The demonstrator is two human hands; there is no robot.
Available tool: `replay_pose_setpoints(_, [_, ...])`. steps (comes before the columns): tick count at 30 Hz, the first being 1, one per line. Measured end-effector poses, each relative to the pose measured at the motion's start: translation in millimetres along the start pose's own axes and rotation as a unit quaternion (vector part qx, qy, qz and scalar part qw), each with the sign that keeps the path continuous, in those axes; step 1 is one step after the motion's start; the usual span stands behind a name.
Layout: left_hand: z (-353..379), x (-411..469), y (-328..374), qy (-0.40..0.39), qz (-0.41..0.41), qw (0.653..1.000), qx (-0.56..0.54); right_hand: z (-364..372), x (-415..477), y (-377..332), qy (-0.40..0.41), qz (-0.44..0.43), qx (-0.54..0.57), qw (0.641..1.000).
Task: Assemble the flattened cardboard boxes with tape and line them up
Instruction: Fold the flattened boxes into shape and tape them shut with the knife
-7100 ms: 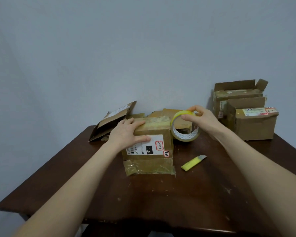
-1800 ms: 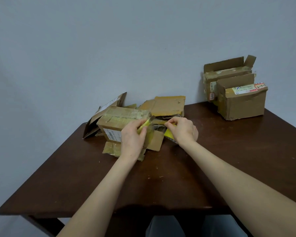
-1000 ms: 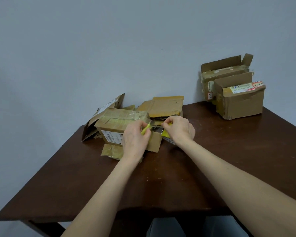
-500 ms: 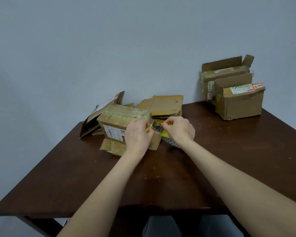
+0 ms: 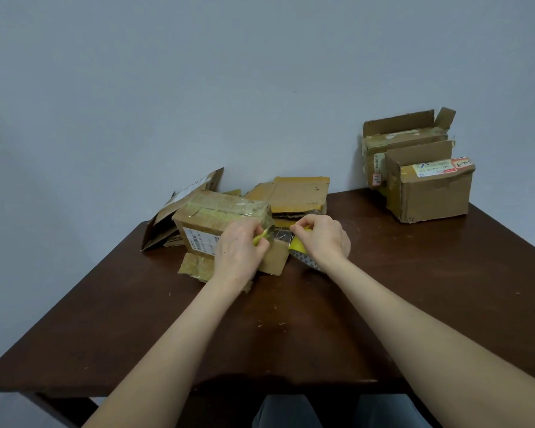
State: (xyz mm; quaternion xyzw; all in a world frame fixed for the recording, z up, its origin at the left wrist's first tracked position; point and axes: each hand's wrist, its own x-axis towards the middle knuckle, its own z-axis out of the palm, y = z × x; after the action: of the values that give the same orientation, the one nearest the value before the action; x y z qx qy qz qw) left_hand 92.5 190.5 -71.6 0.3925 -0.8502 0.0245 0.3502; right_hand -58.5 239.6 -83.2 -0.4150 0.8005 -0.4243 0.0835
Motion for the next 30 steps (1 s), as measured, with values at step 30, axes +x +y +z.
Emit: replay_pose_setpoints(30, [47, -2, 93, 0.020, 0.080, 0.994, -0.068, -82, 14, 60, 0.085, 0.036, 0.082, 0.992])
